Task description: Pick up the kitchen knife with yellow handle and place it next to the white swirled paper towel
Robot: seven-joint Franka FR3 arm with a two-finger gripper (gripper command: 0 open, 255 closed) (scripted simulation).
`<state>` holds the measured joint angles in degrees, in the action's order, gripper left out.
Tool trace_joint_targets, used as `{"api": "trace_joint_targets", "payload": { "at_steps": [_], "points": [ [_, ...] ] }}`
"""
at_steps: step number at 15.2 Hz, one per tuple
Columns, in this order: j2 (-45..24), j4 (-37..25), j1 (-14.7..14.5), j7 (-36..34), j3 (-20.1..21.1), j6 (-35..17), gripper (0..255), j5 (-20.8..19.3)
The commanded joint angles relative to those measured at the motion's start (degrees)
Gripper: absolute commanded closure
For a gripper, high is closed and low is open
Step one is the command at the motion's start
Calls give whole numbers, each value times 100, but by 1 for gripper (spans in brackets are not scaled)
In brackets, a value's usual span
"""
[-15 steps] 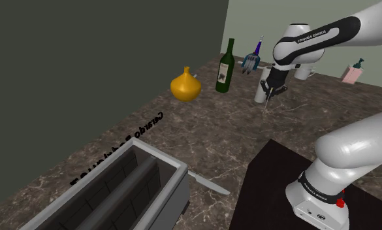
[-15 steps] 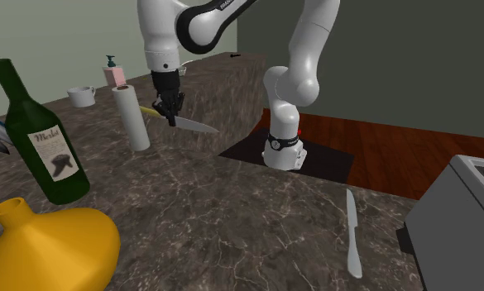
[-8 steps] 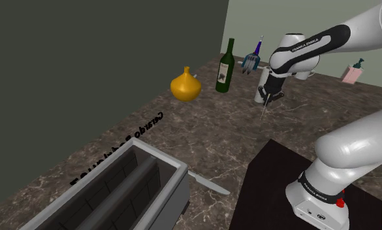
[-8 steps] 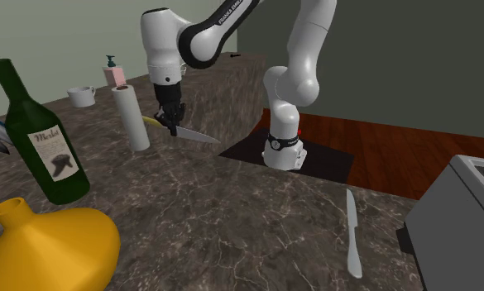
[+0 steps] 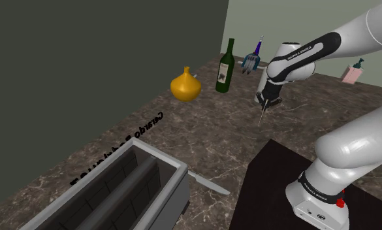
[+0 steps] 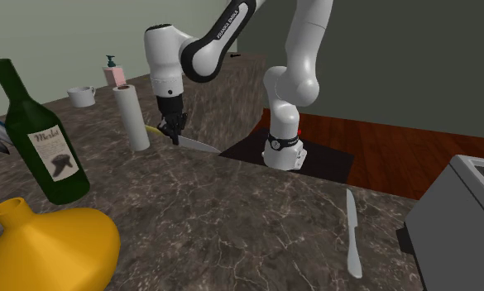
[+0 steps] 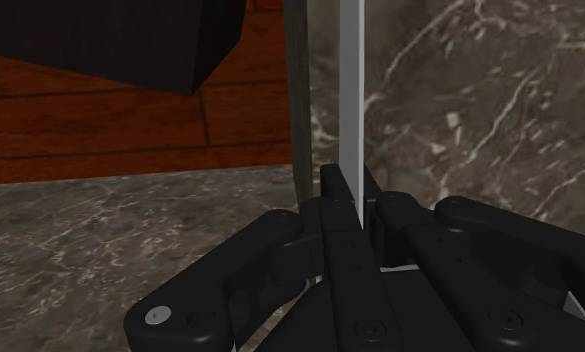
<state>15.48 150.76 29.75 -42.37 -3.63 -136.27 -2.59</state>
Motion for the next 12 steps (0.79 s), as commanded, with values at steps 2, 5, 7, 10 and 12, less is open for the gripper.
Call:
{"api": "trace_joint_targets", "payload": {
  "at_steps": [2,5,7,10,12],
  "points": [
    [-11,2,-1,-1,1,-16,255,0],
    [-11,2,-1,-1,0,-15,255,0],
    [-11,2,-1,-1,0,-15,0,0],
    [-11,2,-1,-1,0,-15,0,0],
    [141,-77,-1,-3,7,216,0,0]
  ]
}}
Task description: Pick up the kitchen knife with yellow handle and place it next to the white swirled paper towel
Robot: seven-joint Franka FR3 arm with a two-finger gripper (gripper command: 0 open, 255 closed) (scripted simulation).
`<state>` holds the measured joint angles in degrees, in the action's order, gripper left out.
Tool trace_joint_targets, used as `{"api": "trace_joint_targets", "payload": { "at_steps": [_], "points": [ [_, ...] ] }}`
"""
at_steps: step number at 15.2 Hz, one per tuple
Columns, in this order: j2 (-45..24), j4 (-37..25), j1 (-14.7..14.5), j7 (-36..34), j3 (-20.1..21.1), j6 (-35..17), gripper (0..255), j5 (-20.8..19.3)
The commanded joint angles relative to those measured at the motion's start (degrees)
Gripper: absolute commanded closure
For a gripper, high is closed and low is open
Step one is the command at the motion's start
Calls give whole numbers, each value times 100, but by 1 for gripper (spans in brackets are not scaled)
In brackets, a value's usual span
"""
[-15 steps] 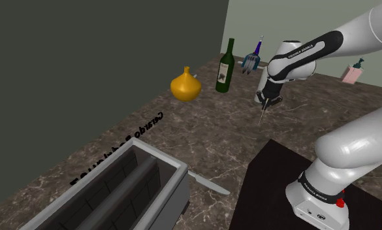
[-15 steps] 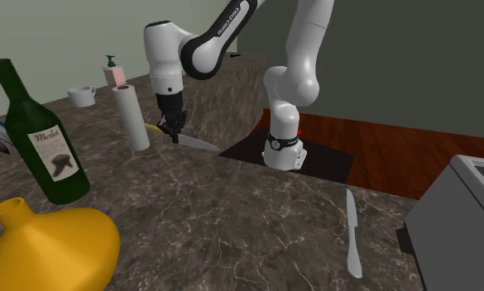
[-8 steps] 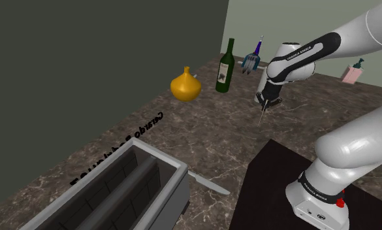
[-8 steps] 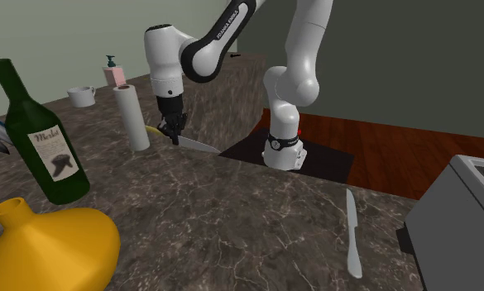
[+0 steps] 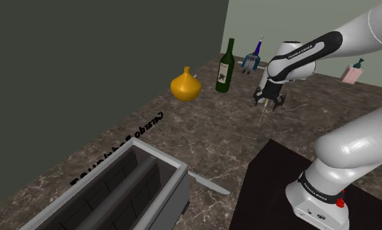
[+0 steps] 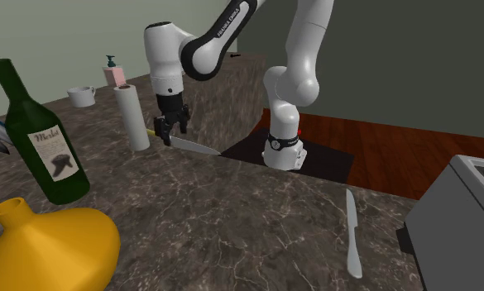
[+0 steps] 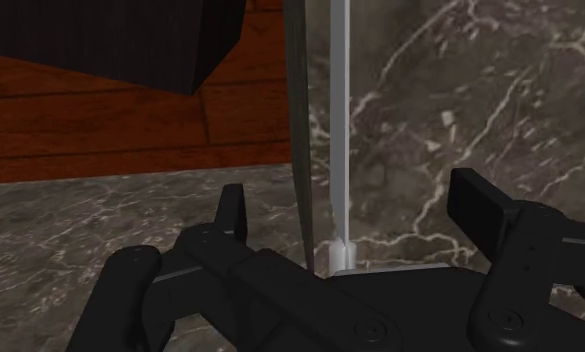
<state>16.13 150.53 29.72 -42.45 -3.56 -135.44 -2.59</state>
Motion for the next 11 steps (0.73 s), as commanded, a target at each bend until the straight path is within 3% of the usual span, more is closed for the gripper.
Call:
{"api": "trace_joint_targets", "payload": {
  "at_steps": [1,3,11],
  "points": [
    [217,-141,0,3,7,361,0,1],
    [443,-318,-2,1,18,764,0,4],
    [443,-317,-2,1,18,763,0,4]
  ]
}}
